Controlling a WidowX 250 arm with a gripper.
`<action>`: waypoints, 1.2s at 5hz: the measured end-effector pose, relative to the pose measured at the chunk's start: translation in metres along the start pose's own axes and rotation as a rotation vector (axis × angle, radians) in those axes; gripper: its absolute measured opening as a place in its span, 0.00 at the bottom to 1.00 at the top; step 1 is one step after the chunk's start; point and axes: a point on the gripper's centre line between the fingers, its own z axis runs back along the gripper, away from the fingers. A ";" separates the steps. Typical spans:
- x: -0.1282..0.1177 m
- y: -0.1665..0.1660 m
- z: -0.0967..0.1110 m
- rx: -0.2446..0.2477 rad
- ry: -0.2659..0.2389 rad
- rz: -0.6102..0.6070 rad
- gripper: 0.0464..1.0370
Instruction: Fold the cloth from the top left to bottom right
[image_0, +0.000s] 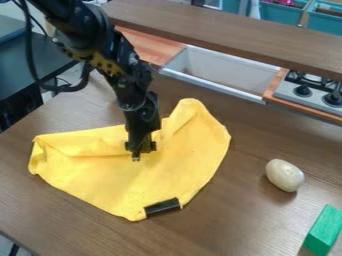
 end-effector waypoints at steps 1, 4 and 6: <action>0.004 -0.021 0.006 -0.010 -0.018 -0.033 0.02; 0.027 -0.064 0.018 -0.020 -0.038 -0.127 0.01; 0.041 -0.085 0.017 -0.022 -0.024 -0.165 0.03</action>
